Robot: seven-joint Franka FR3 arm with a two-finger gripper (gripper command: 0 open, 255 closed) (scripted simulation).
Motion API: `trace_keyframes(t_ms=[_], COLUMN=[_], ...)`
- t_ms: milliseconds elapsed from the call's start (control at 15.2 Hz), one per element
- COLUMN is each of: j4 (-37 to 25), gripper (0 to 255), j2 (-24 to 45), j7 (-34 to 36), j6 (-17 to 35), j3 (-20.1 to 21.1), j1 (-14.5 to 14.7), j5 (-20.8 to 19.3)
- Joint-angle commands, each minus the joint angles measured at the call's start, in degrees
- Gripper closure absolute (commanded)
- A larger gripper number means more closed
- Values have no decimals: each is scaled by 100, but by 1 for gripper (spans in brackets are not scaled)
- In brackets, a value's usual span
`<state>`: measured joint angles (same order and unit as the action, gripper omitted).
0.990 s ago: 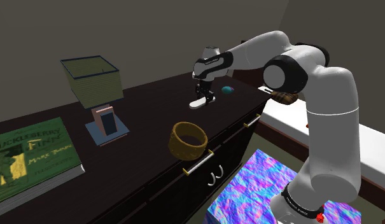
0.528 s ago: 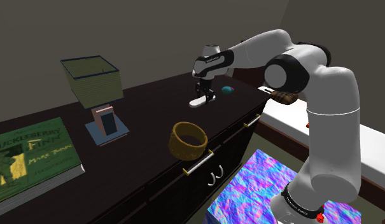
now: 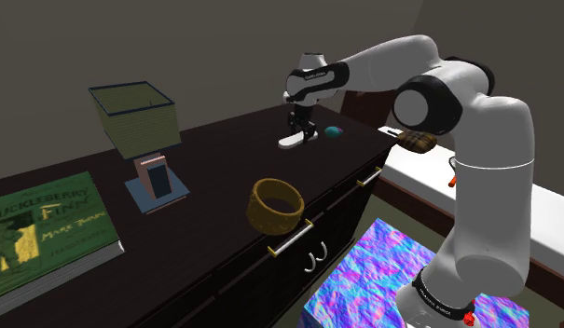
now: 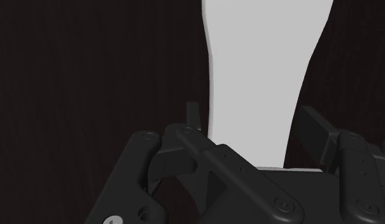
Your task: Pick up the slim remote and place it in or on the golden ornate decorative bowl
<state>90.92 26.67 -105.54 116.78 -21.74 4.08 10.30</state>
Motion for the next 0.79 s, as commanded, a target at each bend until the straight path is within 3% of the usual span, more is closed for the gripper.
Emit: trace_keyframes(t_ms=[0,726], j4=[-93,-672], gripper=[255,255], j2=[-41,-231], j7=[18,85], j6=[-129,-883], j3=[-11,-62], j1=[3,-7], j5=[-21,-119])
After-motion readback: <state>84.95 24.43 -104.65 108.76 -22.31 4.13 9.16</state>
